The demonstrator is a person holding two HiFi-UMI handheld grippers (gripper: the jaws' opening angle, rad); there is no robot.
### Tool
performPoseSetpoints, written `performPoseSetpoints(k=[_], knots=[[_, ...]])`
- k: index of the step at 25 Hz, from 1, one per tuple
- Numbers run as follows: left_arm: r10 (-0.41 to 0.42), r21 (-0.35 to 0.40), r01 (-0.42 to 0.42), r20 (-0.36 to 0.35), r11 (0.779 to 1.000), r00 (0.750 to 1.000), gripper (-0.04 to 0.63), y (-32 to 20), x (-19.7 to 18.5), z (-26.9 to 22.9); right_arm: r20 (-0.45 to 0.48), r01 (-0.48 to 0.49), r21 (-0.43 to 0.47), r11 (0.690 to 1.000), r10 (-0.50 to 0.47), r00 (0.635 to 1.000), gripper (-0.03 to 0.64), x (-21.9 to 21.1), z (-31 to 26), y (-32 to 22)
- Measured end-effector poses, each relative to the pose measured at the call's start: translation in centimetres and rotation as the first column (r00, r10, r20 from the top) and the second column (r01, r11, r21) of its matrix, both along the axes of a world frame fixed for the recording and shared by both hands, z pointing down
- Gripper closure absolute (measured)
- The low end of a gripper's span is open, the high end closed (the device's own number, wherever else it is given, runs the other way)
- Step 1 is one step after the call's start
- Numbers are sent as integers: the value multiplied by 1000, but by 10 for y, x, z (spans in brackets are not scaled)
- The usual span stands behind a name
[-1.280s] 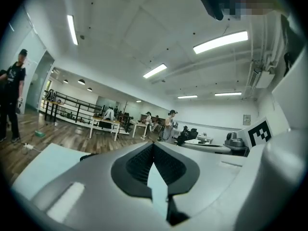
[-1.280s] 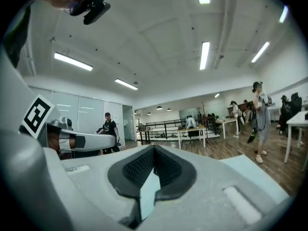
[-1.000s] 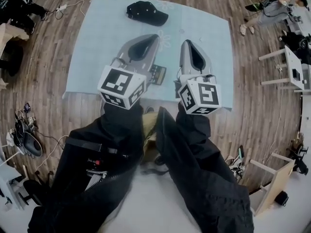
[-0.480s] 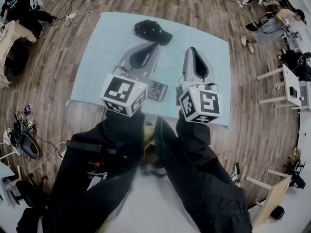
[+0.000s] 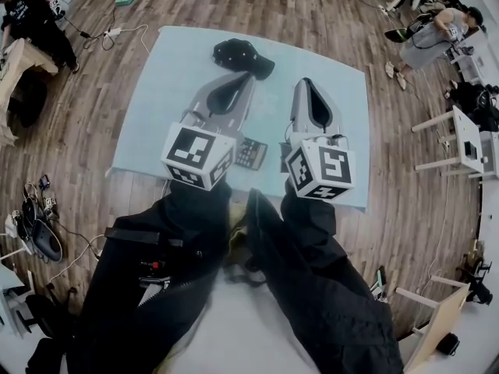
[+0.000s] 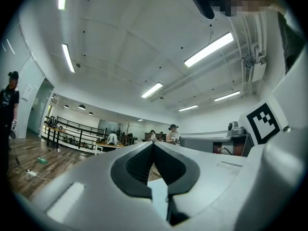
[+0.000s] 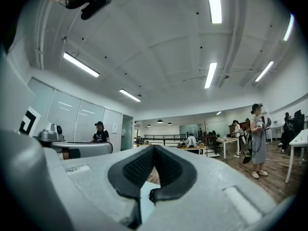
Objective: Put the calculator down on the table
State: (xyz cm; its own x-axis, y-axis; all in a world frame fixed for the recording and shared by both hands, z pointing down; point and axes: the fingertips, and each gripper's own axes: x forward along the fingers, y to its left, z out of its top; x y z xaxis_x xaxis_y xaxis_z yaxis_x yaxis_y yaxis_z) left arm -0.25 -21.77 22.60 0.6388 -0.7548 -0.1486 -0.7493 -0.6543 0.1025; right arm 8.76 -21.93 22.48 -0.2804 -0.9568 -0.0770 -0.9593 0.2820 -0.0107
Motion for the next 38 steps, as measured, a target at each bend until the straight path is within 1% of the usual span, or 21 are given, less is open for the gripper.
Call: performPoseSetpoints(k=[18,38], knots=[[23,-21,-23,-4,1000,1000,600,-17,11,10,-24,-24,-20,1000,23,999,620,6,7,-14],[48,-57,-48,-3,997,999,599,-25,8,22,-50,-17,-59,998,15,999,620,-7,17,-22]])
